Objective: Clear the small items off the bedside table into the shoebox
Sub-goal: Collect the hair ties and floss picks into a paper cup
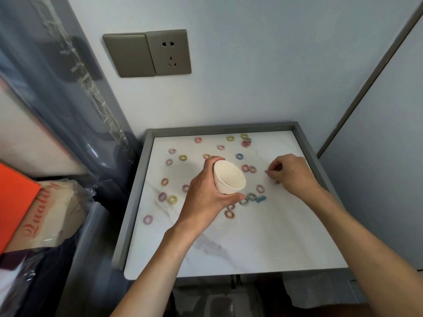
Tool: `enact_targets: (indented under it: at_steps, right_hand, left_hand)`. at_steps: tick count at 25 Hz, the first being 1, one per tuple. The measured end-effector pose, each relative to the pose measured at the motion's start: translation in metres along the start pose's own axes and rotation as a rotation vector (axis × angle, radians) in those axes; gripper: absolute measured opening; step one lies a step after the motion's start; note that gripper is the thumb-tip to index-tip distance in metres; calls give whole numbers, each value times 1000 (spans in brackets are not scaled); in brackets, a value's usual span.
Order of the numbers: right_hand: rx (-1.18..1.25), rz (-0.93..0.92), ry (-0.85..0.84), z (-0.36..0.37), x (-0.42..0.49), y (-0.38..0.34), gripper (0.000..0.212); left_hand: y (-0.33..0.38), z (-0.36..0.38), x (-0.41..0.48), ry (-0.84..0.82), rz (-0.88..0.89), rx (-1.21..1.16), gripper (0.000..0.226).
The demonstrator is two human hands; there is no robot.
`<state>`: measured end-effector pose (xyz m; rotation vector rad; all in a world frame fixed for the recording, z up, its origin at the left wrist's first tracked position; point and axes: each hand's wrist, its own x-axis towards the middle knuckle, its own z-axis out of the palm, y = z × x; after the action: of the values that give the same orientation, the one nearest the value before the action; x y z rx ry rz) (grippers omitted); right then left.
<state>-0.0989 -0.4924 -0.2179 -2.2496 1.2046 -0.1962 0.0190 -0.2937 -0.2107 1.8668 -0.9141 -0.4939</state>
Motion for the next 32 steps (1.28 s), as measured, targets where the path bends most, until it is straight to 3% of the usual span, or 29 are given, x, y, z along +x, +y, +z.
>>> enact_targets:
  at_steps: [2,4,7,10,13,16,18,22,28,32]
  right_hand:
    - [267,-117,9,-18,-15,-24,9]
    - [401,-318,-87,-26,-32,-53,10]
    - [297,-469,-253,-17,-52,-78,13]
    - [301,-501,-140,-13,-56,-69,18]
    - [283,-370,49,-15,-52,-42,17]
    - [-124,-146,-148,-1,-49,-15,28]
    - [-209,-57,-243,12,-49,-7,41]
    - [-214,-40,-131,36,-49,-17,41]
    - [-170,-143,-115,44,-46,-19,6]
    - [-178,-118,-160,44,-44,-21,6]
  left_hand:
    - [-2,0,0,1,8,-3,79]
    - [-1,0,1,0,13,-13,78]
    - [3,3,-1,-11,36,-19,75]
    - [1,1,-2,2,35,-21,77]
    - [-5,-5,-1,47,19,-41,76]
    - [-10,-9,2,92,-2,-88,72]
    - [-12,-10,3,97,3,-72,73]
    - [-10,-8,2,91,1,-71,73]
    - [-9,-9,0,81,-15,-90,69]
    - [-6,-9,-1,59,-15,-71,70]
